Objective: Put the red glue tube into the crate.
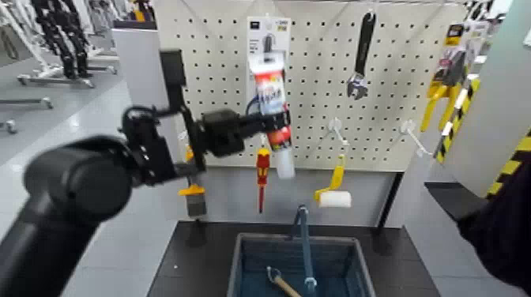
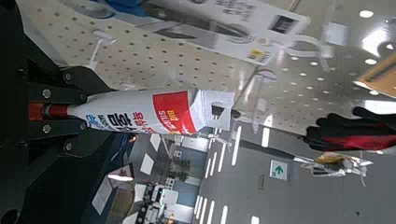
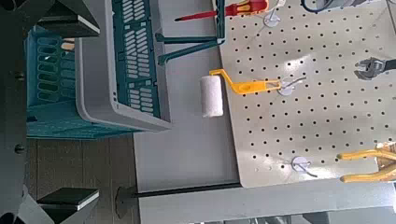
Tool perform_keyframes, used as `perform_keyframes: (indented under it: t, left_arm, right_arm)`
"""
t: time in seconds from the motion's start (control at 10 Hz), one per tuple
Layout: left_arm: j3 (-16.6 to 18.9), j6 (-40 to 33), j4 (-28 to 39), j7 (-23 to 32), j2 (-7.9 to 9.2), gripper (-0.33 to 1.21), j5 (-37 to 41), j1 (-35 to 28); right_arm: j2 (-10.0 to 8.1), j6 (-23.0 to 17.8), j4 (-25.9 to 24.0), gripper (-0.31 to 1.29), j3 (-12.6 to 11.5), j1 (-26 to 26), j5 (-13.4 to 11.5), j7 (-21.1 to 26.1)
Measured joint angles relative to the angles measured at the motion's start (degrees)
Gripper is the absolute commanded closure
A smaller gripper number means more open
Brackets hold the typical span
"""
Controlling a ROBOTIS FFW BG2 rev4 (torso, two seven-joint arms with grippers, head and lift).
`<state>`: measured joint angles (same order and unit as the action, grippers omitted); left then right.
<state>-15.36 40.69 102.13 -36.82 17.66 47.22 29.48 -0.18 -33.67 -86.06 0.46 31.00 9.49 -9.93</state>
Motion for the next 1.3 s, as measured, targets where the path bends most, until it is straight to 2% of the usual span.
perform_keyframes:
  t: [0.2,0.4,0.7,1.1,1.3]
  left_arm:
    - [-1.2,-0.6,-3.3,-0.3,-1.20,1.17,1.2,-3.3]
    - [-1.2,-0.3,-6.6,-3.0,-2.12,1.17,0.7,-5.4]
    - [-0.5,-0.2,-10.8,-6.5,-3.41,1.17,-4.1,-7.8]
    - [-0.7,0.3,-14.4,-9.7,-4.16,1.17,-10.4,-8.8]
    - [-0.8,-0.1,-17.3,-12.6,-5.49,1.17,-14.2,-9.0]
  right_arm:
    - [0.00,-0.2,0.1,0.10,0.1,-0.2,0.1,0.0]
    - [0.00,-0.3,0.1,0.10,0.1,-0.2,0.2,-0.1]
    - [0.00,-0.3,0.0,0.10,0.2,-0.2,0.3,-0.1]
    - [0.00,-0.4,0.1,0.10,0.3,-0.1,0.4,-0.1]
    - [0.00,-0.5,0.1,0.10,0.4,-0.1,0.4,-0.1]
